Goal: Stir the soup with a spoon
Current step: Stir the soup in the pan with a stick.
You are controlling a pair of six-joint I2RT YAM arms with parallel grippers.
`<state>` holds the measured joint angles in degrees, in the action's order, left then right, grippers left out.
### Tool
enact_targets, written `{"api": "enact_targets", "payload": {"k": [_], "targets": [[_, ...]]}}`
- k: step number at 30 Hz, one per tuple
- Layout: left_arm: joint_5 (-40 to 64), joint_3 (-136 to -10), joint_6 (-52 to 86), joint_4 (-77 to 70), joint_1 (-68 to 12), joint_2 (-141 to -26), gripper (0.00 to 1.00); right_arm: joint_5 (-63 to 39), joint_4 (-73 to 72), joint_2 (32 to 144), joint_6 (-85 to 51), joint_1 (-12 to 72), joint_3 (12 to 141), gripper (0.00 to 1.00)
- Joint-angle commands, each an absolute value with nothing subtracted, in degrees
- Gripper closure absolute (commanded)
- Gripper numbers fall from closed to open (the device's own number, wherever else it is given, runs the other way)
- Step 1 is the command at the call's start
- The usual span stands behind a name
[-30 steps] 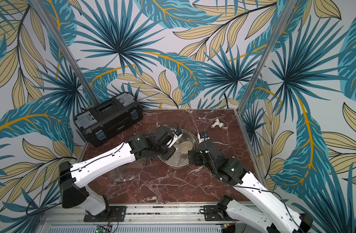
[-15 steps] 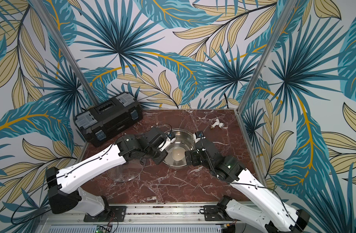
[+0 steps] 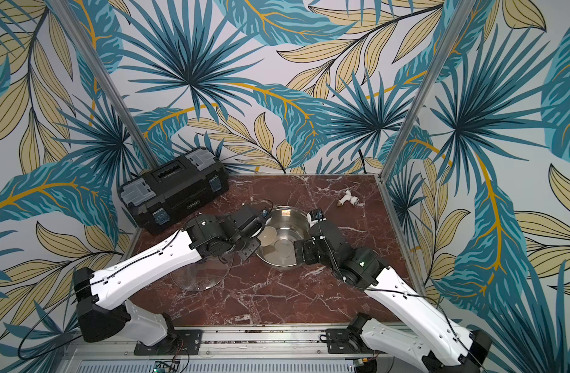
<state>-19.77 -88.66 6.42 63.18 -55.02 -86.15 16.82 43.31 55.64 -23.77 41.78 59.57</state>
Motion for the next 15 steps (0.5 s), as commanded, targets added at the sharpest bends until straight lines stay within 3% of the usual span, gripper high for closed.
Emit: {"api": "enact_targets", "payload": {"k": [1, 9, 15], "targets": [[-22.64, -91.74, 4.98, 55.81, -54.94, -86.69, 1.0, 19.78, 43.37, 55.68, -25.81, 41.84, 59.15, 0.0], [-16.52, -92.52, 4.88, 46.52, -54.97, -90.53, 1.0, 20.14, 44.87, 54.59, -24.9, 41.92, 58.89, 0.01], [-9.14, -95.29, 5.85, 48.1, -55.34, -93.33, 1.0, 20.56, 45.61, 53.7, -24.25, 41.84, 58.62, 0.0]]}}
